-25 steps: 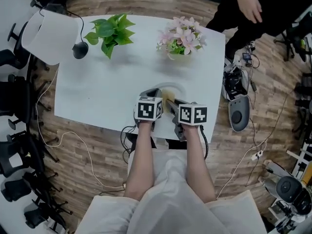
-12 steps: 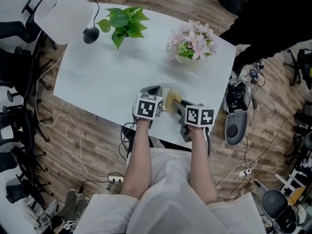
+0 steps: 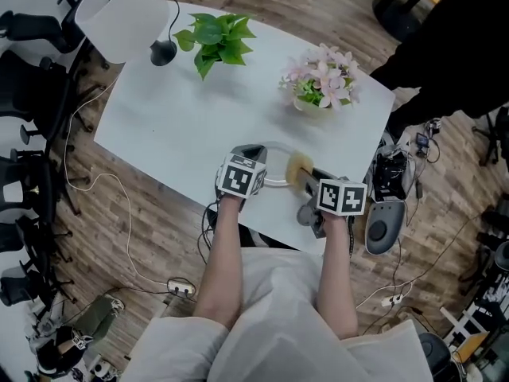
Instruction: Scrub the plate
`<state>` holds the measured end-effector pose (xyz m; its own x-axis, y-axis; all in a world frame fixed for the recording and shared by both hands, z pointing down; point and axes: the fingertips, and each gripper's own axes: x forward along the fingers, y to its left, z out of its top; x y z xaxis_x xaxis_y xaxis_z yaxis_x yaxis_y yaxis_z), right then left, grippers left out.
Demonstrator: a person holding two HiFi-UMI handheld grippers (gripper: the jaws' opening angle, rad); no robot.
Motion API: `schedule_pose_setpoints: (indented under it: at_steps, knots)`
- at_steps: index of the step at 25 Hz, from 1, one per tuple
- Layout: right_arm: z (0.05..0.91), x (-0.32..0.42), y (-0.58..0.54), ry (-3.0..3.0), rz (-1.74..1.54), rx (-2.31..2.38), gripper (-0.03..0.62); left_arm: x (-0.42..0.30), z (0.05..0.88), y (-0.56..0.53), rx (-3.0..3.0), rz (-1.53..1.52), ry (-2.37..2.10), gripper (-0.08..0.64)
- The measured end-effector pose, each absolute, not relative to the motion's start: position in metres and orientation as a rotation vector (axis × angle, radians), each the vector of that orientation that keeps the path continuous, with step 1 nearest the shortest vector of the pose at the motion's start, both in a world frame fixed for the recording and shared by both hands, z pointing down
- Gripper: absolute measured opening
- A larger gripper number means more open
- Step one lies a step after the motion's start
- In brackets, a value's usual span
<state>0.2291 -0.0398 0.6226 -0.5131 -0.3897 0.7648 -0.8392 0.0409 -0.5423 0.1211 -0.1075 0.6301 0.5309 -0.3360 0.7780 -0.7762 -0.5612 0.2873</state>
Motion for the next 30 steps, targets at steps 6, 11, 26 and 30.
schedule_pose_setpoints:
  at_steps: [6,11,26,30]
  knots:
    - [0.621,0.25,-0.039,-1.902,1.452,1.257,0.147,0.12,0.629,-0.109,2.146,0.89,-0.912,0.001]
    - [0.613,0.276,-0.046,-1.876,1.417,1.3,0.14,0.12,0.63,-0.11,2.153,0.906,-0.94,0.002]
    - [0.608,0.199,-0.068,-1.996,1.49,1.197,0.138,0.12,0.628,-0.111,2.133,0.849,-0.939,0.002]
    - [0.614,0.19,-0.075,-1.993,1.514,1.198,0.138,0.121,0.63,-0.108,2.139,0.863,-0.92,0.001]
